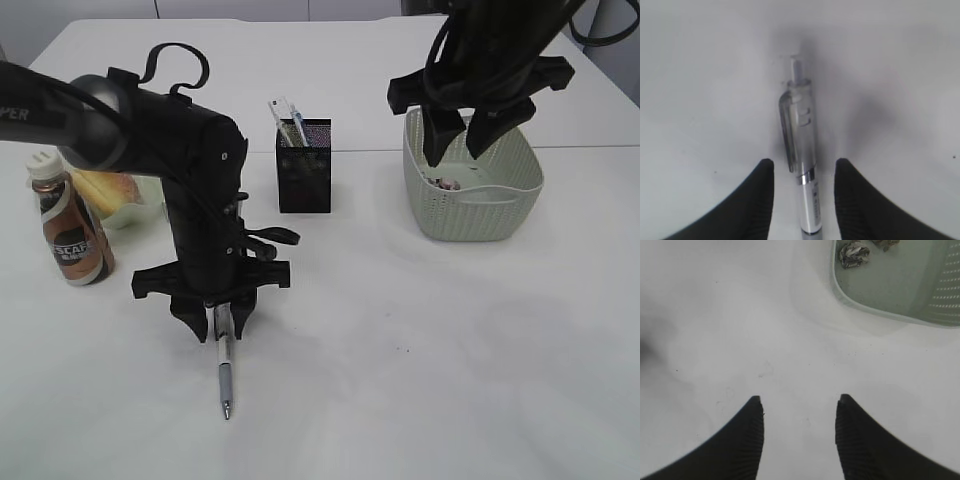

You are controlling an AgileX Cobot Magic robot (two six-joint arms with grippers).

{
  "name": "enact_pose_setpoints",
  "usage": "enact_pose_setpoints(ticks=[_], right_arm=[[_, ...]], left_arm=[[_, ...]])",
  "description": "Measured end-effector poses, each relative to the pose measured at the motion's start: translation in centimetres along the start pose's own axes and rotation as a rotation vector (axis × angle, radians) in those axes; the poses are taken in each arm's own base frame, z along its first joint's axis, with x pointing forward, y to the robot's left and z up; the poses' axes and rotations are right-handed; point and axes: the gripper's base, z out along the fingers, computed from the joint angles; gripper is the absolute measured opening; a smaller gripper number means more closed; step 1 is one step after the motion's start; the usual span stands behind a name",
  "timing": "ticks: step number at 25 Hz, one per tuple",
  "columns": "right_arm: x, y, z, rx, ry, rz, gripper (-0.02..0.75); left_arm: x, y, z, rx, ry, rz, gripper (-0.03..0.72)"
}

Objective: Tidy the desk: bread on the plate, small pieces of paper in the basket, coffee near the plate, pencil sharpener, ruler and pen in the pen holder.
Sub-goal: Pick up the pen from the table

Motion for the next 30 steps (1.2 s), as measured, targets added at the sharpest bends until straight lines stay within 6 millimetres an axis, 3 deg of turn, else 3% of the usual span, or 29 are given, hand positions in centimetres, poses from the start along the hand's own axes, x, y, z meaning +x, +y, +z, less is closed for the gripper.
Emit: enact_pose_setpoints(ticks=[22, 25, 30], right_arm=[[0.0, 0.0, -0.2, -0.002, -0.006, 0.001, 0.349], [0.0, 0.0, -0.2, -0.002, -0.006, 0.001, 0.349], [0.0, 0.0, -0.3, -0.002, -0.007, 0.001, 0.349]], left_arm=[[0.1, -0.2, 1.1, 0.012, 0.031, -0.023, 0.294], [0.0, -0.3, 1.2, 0.019, 0.024, -0.023, 0.244], [-0.2, -0.5, 1.4, 0.020, 0.018, 0.006, 0.097]])
